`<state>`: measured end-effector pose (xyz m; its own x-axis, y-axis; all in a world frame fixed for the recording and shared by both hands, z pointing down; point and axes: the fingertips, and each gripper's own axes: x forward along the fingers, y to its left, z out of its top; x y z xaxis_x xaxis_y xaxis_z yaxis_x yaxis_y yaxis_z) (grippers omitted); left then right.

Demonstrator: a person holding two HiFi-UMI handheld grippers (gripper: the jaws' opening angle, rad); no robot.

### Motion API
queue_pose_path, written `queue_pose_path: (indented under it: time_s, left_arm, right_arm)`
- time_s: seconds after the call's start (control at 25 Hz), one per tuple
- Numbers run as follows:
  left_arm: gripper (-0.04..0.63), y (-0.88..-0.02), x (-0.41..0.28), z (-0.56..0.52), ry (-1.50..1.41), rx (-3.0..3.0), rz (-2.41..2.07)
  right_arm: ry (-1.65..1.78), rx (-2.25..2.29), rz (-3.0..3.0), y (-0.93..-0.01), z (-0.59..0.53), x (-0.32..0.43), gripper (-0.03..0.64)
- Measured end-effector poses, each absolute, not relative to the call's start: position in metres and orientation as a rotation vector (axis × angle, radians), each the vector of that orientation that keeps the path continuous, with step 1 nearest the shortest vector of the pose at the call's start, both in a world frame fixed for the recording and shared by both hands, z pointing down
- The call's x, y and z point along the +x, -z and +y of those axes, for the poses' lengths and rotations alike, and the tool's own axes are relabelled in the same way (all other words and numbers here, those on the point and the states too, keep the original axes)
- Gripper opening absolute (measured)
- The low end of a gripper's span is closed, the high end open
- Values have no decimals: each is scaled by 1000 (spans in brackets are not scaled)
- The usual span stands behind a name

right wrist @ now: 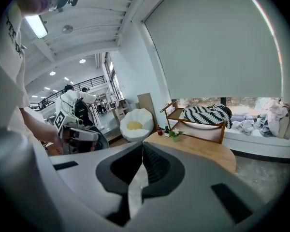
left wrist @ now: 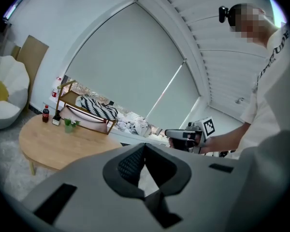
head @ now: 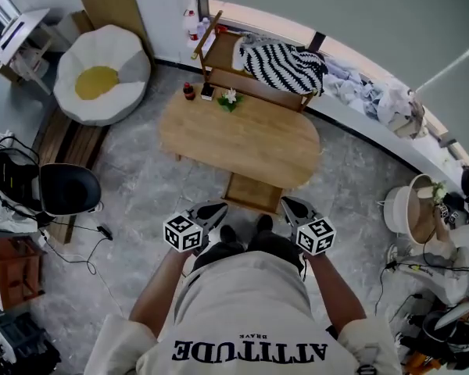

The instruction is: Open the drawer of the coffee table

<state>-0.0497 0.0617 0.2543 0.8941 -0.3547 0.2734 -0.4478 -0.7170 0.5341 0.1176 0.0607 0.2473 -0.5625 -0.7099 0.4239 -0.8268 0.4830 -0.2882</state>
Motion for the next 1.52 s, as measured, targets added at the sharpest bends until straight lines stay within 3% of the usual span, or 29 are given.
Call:
queue_pose_path:
  time_s: [0.8, 1.52]
  left_arm:
    - [19, -217, -36, 79, -227, 2562, -726]
    - [19, -171, -12, 180, -176, 2588, -1008]
  right_arm:
    - [-520, 1465, -2489, -206, 110, 170, 18]
    - [-360, 1436, -2563, -163, 217, 231, 18]
